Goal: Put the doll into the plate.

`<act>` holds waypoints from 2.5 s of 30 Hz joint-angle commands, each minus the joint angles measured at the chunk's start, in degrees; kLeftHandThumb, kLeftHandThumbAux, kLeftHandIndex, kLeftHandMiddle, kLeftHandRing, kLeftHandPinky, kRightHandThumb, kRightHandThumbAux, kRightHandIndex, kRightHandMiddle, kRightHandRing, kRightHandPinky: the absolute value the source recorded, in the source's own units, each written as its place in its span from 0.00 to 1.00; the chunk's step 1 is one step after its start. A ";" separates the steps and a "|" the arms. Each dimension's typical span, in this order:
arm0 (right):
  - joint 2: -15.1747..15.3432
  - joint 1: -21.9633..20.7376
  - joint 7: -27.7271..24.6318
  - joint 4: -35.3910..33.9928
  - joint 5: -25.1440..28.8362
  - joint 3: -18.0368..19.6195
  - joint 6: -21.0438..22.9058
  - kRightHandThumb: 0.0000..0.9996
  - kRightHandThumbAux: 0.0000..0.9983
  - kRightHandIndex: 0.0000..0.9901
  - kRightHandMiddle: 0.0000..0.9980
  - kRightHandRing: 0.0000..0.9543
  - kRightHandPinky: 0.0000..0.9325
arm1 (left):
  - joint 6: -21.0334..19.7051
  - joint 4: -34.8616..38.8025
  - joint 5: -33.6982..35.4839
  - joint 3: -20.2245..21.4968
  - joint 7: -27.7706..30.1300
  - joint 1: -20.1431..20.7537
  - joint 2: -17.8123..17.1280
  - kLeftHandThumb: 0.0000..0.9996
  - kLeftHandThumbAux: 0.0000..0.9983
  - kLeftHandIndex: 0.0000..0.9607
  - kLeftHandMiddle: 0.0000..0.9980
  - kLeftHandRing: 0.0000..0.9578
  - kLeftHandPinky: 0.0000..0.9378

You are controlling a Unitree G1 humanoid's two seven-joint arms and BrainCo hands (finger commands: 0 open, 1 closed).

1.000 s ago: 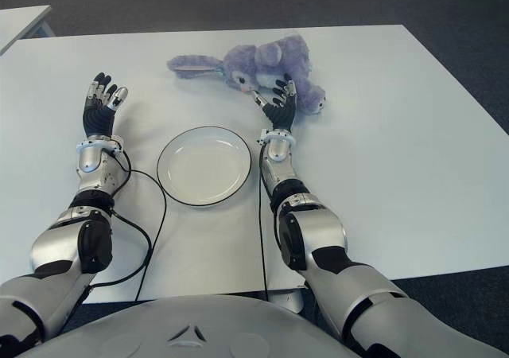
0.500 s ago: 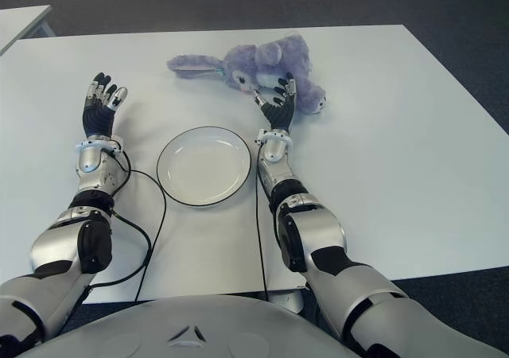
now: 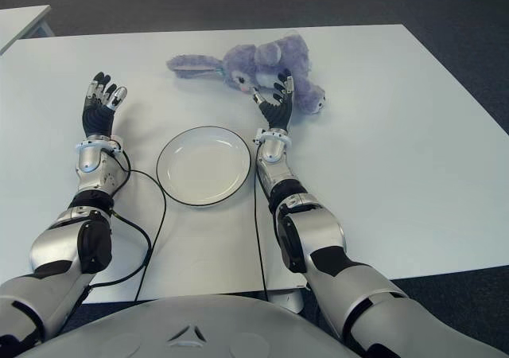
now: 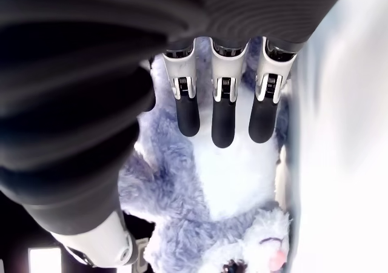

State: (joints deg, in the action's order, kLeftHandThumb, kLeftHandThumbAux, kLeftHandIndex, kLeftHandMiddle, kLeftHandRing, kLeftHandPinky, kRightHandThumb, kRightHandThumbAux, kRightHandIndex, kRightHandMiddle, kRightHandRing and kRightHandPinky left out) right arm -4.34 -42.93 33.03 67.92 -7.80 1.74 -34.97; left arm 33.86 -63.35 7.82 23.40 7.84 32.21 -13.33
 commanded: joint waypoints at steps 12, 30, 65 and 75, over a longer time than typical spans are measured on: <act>-8.74 3.10 2.12 1.04 -1.85 -3.93 -1.34 0.24 0.76 0.04 0.15 0.20 0.25 | 0.14 -10.66 0.20 0.44 -0.98 -18.57 5.26 0.05 0.64 0.02 0.05 0.04 0.06; -7.96 -0.31 5.09 0.75 -5.15 -7.92 -0.89 0.23 0.72 0.02 0.16 0.19 0.19 | -0.39 -10.74 -0.02 0.28 -1.63 -18.27 5.12 0.04 0.65 0.01 0.05 0.04 0.06; -7.55 -2.67 5.63 0.33 -6.35 -11.48 -3.10 0.24 0.69 0.03 0.16 0.18 0.20 | -0.87 -10.98 0.64 0.87 -0.74 -17.79 5.06 0.02 0.67 0.02 0.06 0.05 0.06; -6.40 -4.40 5.84 -0.24 -6.42 -10.91 -3.39 0.29 0.69 0.03 0.16 0.18 0.20 | -0.91 -10.99 0.64 0.86 -0.81 -17.84 5.13 0.02 0.66 0.02 0.05 0.04 0.06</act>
State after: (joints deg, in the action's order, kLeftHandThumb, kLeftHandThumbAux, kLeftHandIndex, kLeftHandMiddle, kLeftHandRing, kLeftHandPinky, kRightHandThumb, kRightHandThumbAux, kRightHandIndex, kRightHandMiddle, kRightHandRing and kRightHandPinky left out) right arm -4.34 -43.41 38.03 66.88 -13.27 -8.86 -37.43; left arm 33.84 -63.41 7.83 23.41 7.84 32.19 -13.49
